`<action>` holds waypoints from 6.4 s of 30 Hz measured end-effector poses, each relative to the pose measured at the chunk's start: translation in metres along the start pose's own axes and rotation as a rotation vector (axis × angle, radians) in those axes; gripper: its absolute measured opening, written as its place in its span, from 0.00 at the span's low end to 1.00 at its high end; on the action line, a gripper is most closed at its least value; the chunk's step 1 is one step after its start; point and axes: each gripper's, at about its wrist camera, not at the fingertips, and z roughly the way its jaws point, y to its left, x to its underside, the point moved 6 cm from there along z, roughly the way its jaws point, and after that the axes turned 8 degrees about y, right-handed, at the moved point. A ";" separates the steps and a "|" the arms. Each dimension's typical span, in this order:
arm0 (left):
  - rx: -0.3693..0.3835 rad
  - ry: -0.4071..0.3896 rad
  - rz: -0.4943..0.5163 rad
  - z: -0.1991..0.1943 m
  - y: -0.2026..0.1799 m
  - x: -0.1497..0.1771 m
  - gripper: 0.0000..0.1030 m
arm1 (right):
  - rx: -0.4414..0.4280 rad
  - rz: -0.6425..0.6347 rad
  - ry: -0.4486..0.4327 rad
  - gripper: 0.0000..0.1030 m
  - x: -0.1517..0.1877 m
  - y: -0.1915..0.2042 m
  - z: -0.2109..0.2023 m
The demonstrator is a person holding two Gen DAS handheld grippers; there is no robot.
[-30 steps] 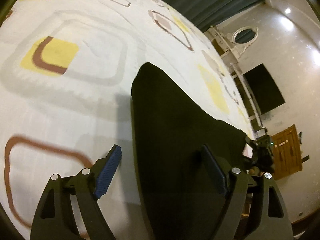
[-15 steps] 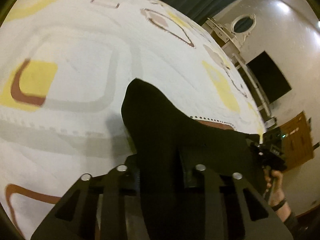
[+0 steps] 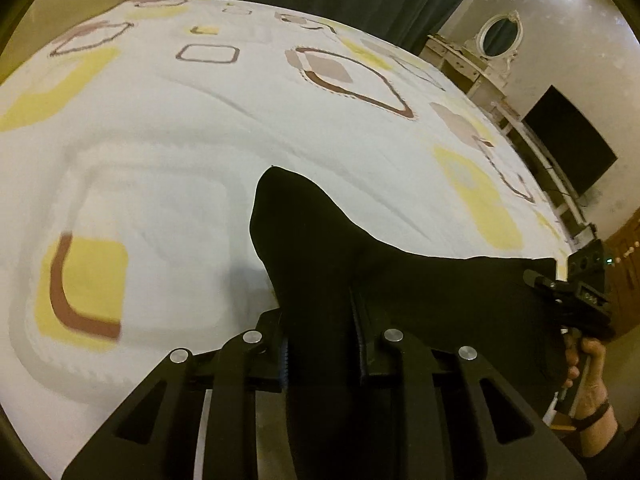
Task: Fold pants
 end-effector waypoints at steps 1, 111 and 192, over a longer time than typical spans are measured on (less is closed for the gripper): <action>-0.009 0.000 -0.005 0.002 0.002 -0.006 0.24 | 0.003 -0.003 -0.001 0.27 -0.005 -0.001 0.001; 0.061 -0.025 -0.159 -0.055 -0.009 0.141 0.78 | -0.095 0.219 -0.008 0.46 0.124 -0.031 -0.059; -0.344 -0.175 -0.012 -0.114 -0.073 0.200 0.83 | 0.643 -0.226 -0.066 0.88 0.204 0.042 -0.081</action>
